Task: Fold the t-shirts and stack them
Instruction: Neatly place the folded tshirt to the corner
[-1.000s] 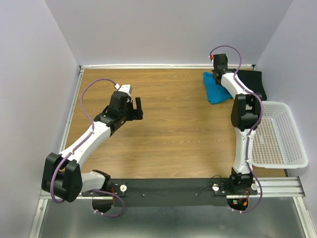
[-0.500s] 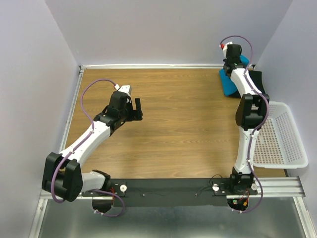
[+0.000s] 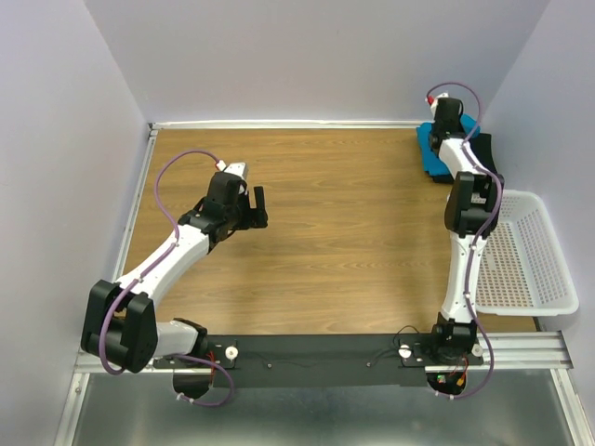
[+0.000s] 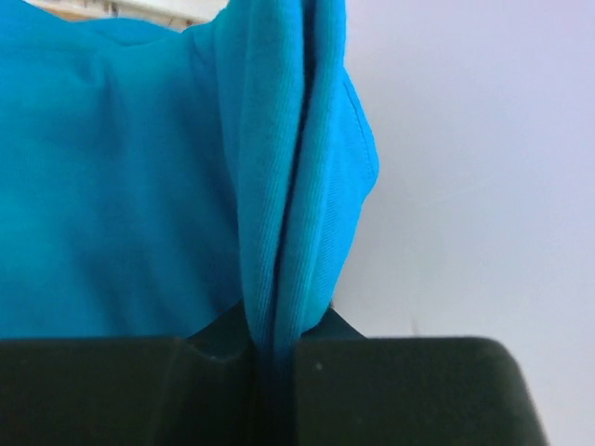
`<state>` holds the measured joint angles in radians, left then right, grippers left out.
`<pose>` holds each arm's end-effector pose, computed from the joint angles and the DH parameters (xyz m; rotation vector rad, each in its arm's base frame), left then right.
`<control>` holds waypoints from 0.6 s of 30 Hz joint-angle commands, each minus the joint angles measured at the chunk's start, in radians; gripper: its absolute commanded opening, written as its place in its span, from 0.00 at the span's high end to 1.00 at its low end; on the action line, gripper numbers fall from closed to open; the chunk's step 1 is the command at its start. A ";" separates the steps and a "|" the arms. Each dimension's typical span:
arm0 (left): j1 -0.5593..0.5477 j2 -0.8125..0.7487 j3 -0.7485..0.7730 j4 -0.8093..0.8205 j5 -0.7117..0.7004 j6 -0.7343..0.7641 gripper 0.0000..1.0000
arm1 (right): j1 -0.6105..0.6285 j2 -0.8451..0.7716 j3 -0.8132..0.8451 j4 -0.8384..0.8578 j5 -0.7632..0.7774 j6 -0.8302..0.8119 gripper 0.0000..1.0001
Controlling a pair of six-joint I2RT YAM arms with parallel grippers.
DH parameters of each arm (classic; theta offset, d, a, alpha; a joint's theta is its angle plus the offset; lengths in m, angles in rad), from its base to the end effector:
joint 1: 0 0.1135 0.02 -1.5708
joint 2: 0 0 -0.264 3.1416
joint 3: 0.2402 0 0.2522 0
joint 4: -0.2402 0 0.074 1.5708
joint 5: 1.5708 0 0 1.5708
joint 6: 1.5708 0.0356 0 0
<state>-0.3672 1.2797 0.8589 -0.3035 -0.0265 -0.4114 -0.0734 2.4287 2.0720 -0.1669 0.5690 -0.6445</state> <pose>0.2565 -0.0976 0.2485 -0.0652 2.3222 -0.3687 0.5573 -0.0602 0.2049 -0.2560 2.1539 -1.0194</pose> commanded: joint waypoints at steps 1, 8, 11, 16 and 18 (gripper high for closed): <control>0.005 0.009 -0.003 -0.025 0.022 -0.010 0.04 | -0.003 0.084 0.034 0.124 0.087 -0.023 0.85; 0.005 0.006 -0.001 -0.042 0.022 -0.017 0.05 | -0.006 0.167 0.054 0.254 0.242 -0.053 0.83; 0.005 0.007 0.005 -0.051 0.020 -0.015 0.05 | -0.008 0.202 0.088 0.276 0.298 -0.060 0.77; 0.005 0.007 0.011 -0.049 0.020 -0.017 0.05 | -0.012 0.211 0.088 0.290 0.350 -0.070 0.34; 0.007 0.006 0.009 -0.048 0.022 -0.017 0.05 | -0.014 0.202 0.091 0.294 0.370 -0.067 0.25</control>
<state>-0.3672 1.2819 0.8589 -0.3412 -0.0246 -0.4175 -0.0746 2.6190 2.1311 0.0677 0.8429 -0.7113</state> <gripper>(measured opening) 0.954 0.675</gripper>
